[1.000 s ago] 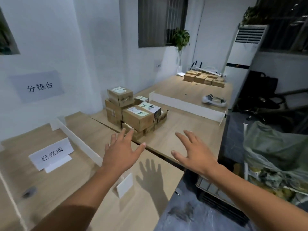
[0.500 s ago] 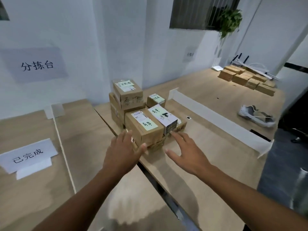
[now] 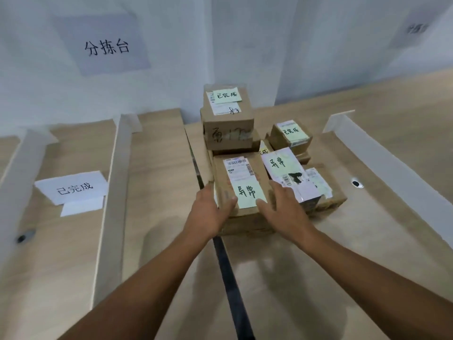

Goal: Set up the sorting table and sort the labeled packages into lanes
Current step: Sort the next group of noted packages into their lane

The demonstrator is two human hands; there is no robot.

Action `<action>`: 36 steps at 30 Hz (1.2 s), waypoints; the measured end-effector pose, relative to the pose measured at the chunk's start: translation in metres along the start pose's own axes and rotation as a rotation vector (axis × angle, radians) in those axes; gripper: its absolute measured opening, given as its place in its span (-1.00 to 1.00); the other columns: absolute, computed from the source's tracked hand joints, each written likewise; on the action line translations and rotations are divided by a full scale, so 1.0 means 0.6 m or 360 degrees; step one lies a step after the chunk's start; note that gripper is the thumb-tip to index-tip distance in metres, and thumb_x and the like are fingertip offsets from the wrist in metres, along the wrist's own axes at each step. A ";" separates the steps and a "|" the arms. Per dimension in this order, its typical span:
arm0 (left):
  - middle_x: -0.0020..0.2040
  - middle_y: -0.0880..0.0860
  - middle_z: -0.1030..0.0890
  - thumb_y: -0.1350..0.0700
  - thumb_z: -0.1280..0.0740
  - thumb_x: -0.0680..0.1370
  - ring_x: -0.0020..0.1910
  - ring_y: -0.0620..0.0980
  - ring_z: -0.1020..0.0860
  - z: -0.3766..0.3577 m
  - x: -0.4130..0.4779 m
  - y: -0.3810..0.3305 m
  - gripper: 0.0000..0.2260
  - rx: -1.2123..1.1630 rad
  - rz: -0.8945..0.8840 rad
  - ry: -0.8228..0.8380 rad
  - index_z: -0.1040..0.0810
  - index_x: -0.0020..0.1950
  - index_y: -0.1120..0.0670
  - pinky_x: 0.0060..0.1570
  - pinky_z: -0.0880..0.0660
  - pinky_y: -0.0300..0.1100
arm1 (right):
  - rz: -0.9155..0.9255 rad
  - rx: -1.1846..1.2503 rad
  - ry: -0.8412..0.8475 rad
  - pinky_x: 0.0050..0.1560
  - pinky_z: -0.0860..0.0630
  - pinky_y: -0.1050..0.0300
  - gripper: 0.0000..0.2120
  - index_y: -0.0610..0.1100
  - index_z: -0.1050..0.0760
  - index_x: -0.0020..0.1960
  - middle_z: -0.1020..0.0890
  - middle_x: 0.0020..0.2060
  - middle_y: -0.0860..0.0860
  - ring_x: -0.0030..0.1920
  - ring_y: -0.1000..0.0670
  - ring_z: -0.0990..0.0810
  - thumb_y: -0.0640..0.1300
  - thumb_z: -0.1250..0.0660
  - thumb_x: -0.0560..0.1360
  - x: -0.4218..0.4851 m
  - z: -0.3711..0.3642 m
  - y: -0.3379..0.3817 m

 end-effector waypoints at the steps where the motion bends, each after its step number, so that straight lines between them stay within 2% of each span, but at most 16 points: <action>1: 0.40 0.01 -0.54 -0.18 -0.38 0.57 0.30 0.00 -0.55 -0.011 0.010 0.007 -0.46 -0.0075 0.0064 0.0038 -0.38 0.49 -0.02 0.24 -0.56 0.05 | 0.0012 -0.0017 0.0008 -0.04 -0.48 0.14 -0.47 0.11 -0.17 0.47 -0.41 0.30 -0.08 0.18 -0.06 -0.47 0.20 -0.26 0.59 0.010 -0.007 -0.004; 2: 0.38 0.00 -0.56 -0.16 -0.39 0.57 0.26 -0.01 -0.58 -0.022 0.018 0.014 -0.47 -0.0154 0.0117 0.0067 -0.39 0.48 -0.02 0.22 -0.58 0.03 | 0.0014 -0.0038 0.0014 -0.09 -0.44 0.15 -0.49 0.12 -0.18 0.44 -0.42 0.26 -0.07 0.13 -0.03 -0.46 0.19 -0.27 0.58 0.019 -0.014 -0.007; 4: 0.34 -0.04 -0.60 -0.13 -0.39 0.57 0.17 -0.10 -0.62 -0.042 0.031 0.026 -0.51 -0.0230 0.0177 0.0101 -0.42 0.45 -0.03 0.09 -0.61 -0.13 | -0.0006 -0.0064 0.0018 -0.04 -0.45 0.10 -0.47 0.10 -0.18 0.46 -0.44 0.25 -0.05 0.11 0.00 -0.43 0.18 -0.28 0.58 0.030 -0.025 -0.011; 7: 0.30 -0.14 -0.60 -0.15 -0.37 0.56 -0.08 -0.32 -0.58 -0.064 0.037 0.046 -0.55 -0.0224 0.0246 0.0104 -0.37 0.41 -0.12 -0.26 -0.47 -0.44 | 0.0022 -0.0091 -0.0002 0.04 -0.55 0.01 -0.46 0.08 -0.18 0.46 -0.48 0.25 -0.01 0.16 0.00 -0.47 0.16 -0.30 0.57 0.037 -0.033 -0.007; 9: 0.26 -0.16 -0.62 -0.16 -0.36 0.55 -0.16 -0.38 -0.55 -0.072 0.039 0.054 -0.62 -0.0246 0.0289 0.0080 -0.31 0.30 -0.21 -0.39 -0.44 -0.48 | -0.0017 -0.0115 0.0013 0.07 -0.59 -0.07 -0.43 0.09 -0.15 0.48 -0.46 0.25 -0.03 0.18 -0.05 -0.51 0.17 -0.29 0.57 0.041 -0.035 -0.008; 11: 0.23 -0.17 -0.62 -0.17 -0.35 0.53 -0.17 -0.38 -0.53 -0.070 0.040 0.054 -0.64 -0.0219 0.0303 0.0046 -0.26 0.23 -0.24 -0.38 -0.42 -0.46 | -0.0073 -0.0135 0.0006 0.08 -0.58 -0.06 -0.40 0.09 -0.13 0.51 -0.44 0.25 -0.07 0.17 -0.09 -0.53 0.18 -0.28 0.57 0.041 -0.035 -0.010; 15: 0.18 -0.18 -0.61 -0.17 -0.36 0.54 -0.18 -0.35 -0.54 -0.063 0.030 0.044 -0.64 -0.0201 0.0271 0.0071 -0.27 0.24 -0.22 -0.46 -0.42 -0.51 | -0.0102 -0.0128 -0.0035 0.02 -0.57 0.00 -0.39 0.07 -0.15 0.52 -0.44 0.23 -0.06 0.16 -0.08 -0.54 0.19 -0.29 0.57 0.022 -0.024 -0.002; 18: 0.23 -0.17 -0.61 -0.16 -0.36 0.55 -0.15 -0.34 -0.57 -0.055 -0.001 0.033 -0.63 -0.0190 0.0212 0.0097 -0.30 0.28 -0.19 -0.43 -0.45 -0.50 | -0.0090 -0.0124 -0.0064 -0.06 -0.55 0.05 -0.40 0.10 -0.15 0.50 -0.45 0.22 -0.06 0.14 -0.08 -0.55 0.19 -0.30 0.56 -0.010 -0.014 0.008; 21: 0.28 -0.14 -0.62 -0.17 -0.36 0.54 -0.09 -0.30 -0.60 -0.031 -0.048 0.025 -0.55 -0.0187 0.0187 0.0057 -0.33 0.38 -0.15 -0.38 -0.49 -0.45 | -0.0015 -0.0107 -0.0086 -0.16 -0.43 0.18 -0.42 0.13 -0.13 0.47 -0.41 0.23 -0.03 0.16 -0.06 -0.52 0.20 -0.29 0.56 -0.051 -0.004 0.027; 23: 0.32 -0.11 -0.60 -0.16 -0.36 0.55 -0.01 -0.24 -0.57 -0.009 -0.085 0.023 -0.52 -0.0156 0.0192 0.0024 -0.33 0.42 -0.11 -0.33 -0.46 -0.45 | 0.0064 -0.0086 -0.0094 -0.08 -0.42 0.18 -0.39 0.12 -0.11 0.50 -0.36 0.28 -0.03 0.23 -0.07 -0.48 0.21 -0.29 0.56 -0.079 -0.002 0.044; 25: 0.34 -0.11 -0.58 -0.15 -0.35 0.57 -0.07 -0.27 -0.55 0.020 -0.128 0.021 -0.54 -0.0149 0.0187 -0.0018 -0.32 0.42 -0.09 -0.36 -0.43 -0.48 | 0.0119 -0.0068 -0.0097 0.06 -0.44 0.12 -0.31 0.12 -0.06 0.56 -0.30 0.37 -0.04 0.30 -0.08 -0.43 0.24 -0.29 0.55 -0.107 -0.004 0.066; 28: 0.29 -0.20 -0.58 -0.12 -0.34 0.57 -0.14 -0.43 -0.54 0.085 -0.209 0.022 -0.61 -0.0170 0.0162 -0.0165 -0.27 0.32 -0.25 -0.31 -0.44 -0.54 | 0.0250 0.0013 -0.0038 0.18 -0.53 -0.04 -0.24 0.17 0.02 0.58 -0.29 0.38 -0.05 0.33 -0.09 -0.41 0.30 -0.28 0.53 -0.152 -0.018 0.122; 30: 0.30 -0.22 -0.57 -0.15 -0.33 0.52 0.02 -0.38 -0.58 0.139 -0.269 0.027 -0.59 -0.0164 0.0147 -0.0294 -0.28 0.32 -0.29 -0.09 -0.53 -0.42 | 0.0372 0.0097 0.0034 0.22 -0.54 -0.11 -0.21 0.19 0.03 0.59 -0.29 0.40 -0.03 0.35 -0.10 -0.40 0.31 -0.30 0.51 -0.190 -0.037 0.169; 32: 0.34 -0.16 -0.56 -0.19 -0.30 0.44 0.20 -0.18 -0.57 0.194 -0.329 0.041 -0.44 -0.0151 0.0149 -0.0421 -0.29 0.44 -0.25 0.20 -0.55 -0.08 | 0.0506 0.0194 0.0108 0.27 -0.54 -0.15 -0.19 0.21 0.04 0.60 -0.27 0.41 0.00 0.37 -0.09 -0.39 0.32 -0.31 0.51 -0.230 -0.062 0.220; 34: 0.32 -0.14 -0.56 -0.19 -0.30 0.40 0.24 -0.12 -0.55 0.247 -0.393 0.061 -0.41 -0.0160 0.0162 -0.0541 -0.28 0.44 -0.28 0.25 -0.52 0.01 | 0.0638 0.0314 0.0190 0.27 -0.54 -0.12 -0.19 0.21 0.01 0.59 -0.29 0.38 0.02 0.35 -0.05 -0.42 0.29 -0.34 0.50 -0.271 -0.088 0.274; 36: 0.31 -0.17 -0.55 -0.17 -0.31 0.40 0.24 -0.13 -0.54 0.298 -0.461 0.086 -0.39 -0.0167 0.0201 -0.0658 -0.26 0.45 -0.29 0.21 -0.53 -0.05 | 0.0775 0.0431 0.0287 0.21 -0.54 0.09 -0.19 0.18 -0.04 0.59 -0.32 0.29 0.04 0.27 0.02 -0.45 0.23 -0.41 0.49 -0.313 -0.115 0.330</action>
Point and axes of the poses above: each hand's wrist, its own x-axis towards the middle knuckle, its own z-axis out of the back of the hand, y = z × x, the point moved 10 cm from there along x, towards the middle knuckle
